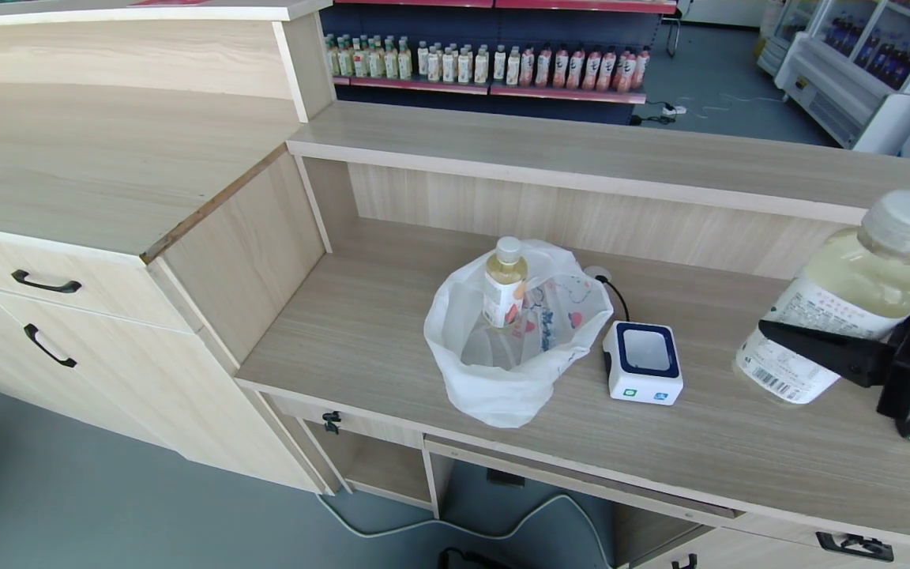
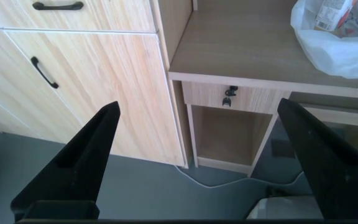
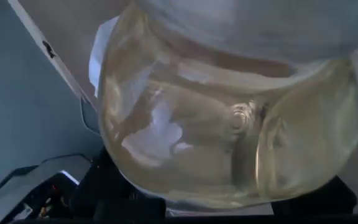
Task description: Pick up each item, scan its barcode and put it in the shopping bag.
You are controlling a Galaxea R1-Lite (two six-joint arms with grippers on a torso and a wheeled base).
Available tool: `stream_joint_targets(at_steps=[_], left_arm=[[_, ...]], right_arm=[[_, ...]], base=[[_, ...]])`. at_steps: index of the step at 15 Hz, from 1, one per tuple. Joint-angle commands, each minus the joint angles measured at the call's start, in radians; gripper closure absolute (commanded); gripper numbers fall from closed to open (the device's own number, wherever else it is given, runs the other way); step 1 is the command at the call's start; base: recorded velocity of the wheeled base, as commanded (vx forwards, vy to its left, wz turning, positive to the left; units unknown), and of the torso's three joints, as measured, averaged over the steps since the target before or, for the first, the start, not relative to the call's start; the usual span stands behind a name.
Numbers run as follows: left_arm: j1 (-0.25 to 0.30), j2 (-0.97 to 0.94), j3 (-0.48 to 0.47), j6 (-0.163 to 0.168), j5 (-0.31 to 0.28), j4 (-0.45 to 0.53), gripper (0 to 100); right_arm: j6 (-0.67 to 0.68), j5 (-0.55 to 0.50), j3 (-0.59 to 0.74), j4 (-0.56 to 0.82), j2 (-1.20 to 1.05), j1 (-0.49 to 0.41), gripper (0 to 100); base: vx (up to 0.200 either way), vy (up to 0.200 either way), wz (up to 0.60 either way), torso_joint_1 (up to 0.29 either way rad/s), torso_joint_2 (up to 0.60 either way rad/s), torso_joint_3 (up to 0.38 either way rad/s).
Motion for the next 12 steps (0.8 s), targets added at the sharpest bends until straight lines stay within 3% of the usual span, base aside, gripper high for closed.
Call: stream_joint_targets(at_steps=[1,4,7,10,12], left_arm=[[0.0,0.0,0.0,0.0,0.0,0.0,0],[0.0,0.0,0.0,0.0,0.0,0.0,0],[0.0,0.0,0.0,0.0,0.0,0.0,0],[0.0,0.0,0.0,0.0,0.0,-0.002,0],[0.0,0.0,0.0,0.0,0.0,0.0,0]], right_arm=[[-0.185,-0.063,0.103,-0.21,0.19,-0.239,100],[-0.222,-0.063,0.136,-0.488,0.318,-0.259,100],[-0.384,-0.061,0.133,-0.672,0.452,-0.259,100],[-0.481,0.016,0.126,-0.702,0.525,-0.259,100],[-0.565,0.069,0.132,-0.721,0.555,-0.278,100]], base=[[0.0,0.0,0.0,0.0,0.0,0.0],[0.0,0.0,0.0,0.0,0.0,0.0],[0.0,0.0,0.0,0.0,0.0,0.0],[0.0,0.0,0.0,0.0,0.0,0.0],[0.0,0.0,0.6,0.002,0.0,0.0]])
